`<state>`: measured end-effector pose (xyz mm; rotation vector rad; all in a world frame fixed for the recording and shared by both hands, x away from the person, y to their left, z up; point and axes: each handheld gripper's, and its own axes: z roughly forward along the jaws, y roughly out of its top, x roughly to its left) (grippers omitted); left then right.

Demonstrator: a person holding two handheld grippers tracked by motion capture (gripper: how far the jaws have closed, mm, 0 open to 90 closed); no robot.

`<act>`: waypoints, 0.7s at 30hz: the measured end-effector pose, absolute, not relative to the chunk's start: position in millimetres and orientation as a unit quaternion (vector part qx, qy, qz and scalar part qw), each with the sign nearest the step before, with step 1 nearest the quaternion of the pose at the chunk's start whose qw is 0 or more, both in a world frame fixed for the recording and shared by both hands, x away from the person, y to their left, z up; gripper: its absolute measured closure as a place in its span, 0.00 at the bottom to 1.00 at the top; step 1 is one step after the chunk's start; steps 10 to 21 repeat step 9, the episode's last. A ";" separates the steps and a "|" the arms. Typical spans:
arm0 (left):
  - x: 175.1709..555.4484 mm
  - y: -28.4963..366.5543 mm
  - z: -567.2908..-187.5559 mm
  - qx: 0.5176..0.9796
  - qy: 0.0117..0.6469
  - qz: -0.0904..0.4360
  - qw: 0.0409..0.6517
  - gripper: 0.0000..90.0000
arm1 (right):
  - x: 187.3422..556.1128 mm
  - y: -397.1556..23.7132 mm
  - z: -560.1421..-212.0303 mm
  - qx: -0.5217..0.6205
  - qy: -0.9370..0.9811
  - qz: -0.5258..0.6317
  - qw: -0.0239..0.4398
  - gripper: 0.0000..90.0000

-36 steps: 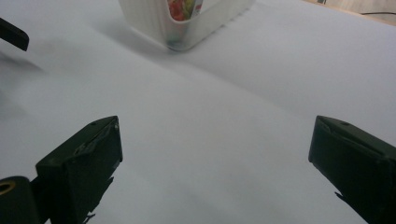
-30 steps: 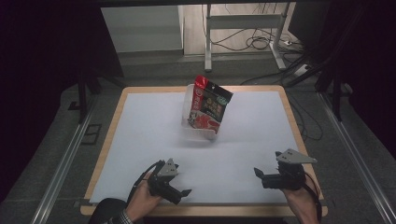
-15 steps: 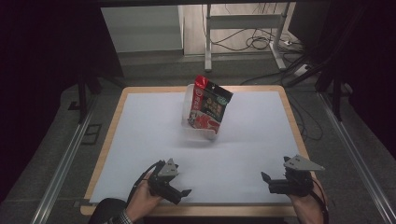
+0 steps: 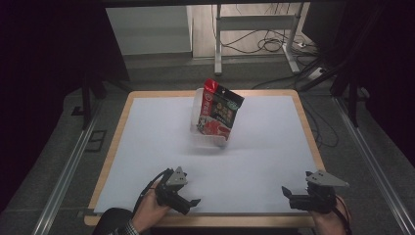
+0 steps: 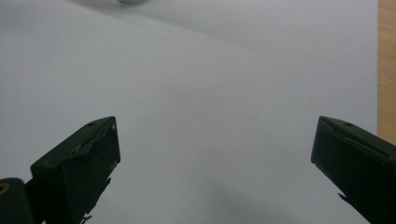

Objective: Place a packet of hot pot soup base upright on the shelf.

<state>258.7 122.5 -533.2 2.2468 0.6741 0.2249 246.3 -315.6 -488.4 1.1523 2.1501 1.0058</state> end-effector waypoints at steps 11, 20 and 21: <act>259.5 121.5 -534.1 0.884 0.262 0.092 0.377 0.00 | 249.0 -314.5 -495.5 0.424 0.802 0.343 0.243 0.01; 259.5 121.5 -534.1 0.884 0.262 0.092 0.377 0.00 | 249.0 -314.5 -495.5 0.424 0.802 0.343 0.243 0.01; 259.5 121.5 -534.1 0.884 0.262 0.092 0.377 0.00 | 249.0 -314.5 -495.5 0.424 0.802 0.343 0.243 0.01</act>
